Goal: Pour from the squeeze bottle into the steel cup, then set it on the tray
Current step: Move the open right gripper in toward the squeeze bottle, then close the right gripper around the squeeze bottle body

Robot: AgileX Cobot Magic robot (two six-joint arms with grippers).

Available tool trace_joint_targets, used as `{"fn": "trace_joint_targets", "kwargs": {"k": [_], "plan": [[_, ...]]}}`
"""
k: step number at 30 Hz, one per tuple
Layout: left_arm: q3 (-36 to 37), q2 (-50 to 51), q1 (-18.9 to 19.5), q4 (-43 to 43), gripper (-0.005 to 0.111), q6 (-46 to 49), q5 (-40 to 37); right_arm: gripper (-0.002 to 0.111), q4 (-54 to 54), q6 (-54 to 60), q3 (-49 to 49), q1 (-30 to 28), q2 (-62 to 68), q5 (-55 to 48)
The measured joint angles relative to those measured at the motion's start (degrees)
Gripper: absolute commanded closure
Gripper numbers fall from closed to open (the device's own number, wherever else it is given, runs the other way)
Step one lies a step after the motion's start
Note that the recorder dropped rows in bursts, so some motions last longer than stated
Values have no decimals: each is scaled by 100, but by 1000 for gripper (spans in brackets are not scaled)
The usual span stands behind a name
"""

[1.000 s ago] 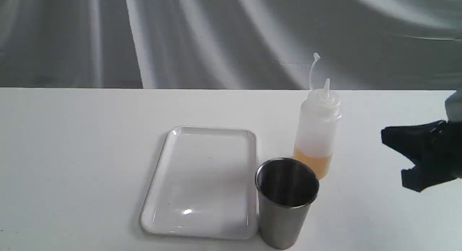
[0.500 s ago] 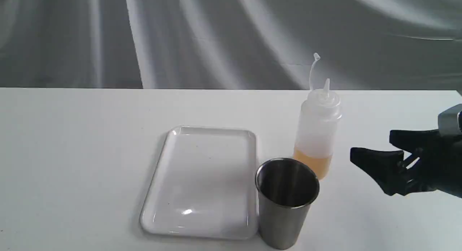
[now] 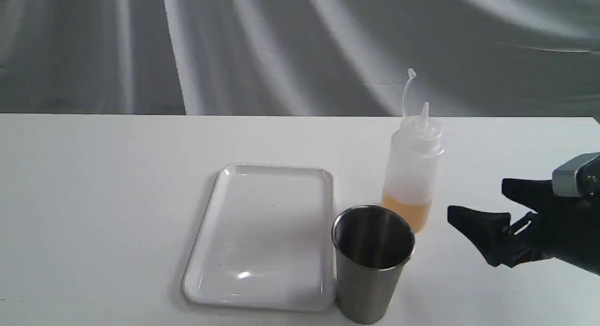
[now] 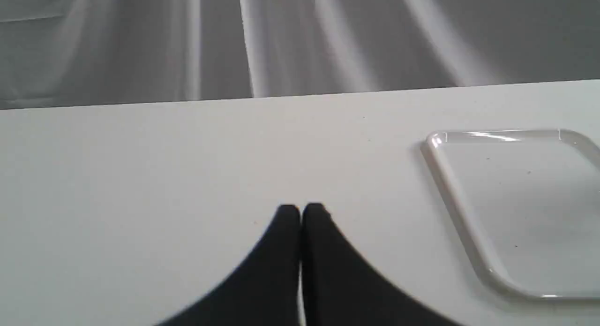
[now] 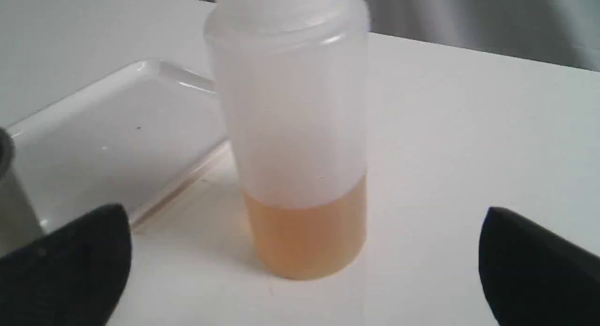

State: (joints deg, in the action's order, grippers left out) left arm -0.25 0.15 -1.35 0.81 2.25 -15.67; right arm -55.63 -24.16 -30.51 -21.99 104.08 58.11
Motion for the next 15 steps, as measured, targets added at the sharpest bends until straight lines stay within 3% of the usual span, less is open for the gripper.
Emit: {"fn": "trace_joint_targets", "kwargs": {"k": [15], "plan": [[0,0,0,0,107,0,0,3,-209,135,-941,200,600,-21]]}}
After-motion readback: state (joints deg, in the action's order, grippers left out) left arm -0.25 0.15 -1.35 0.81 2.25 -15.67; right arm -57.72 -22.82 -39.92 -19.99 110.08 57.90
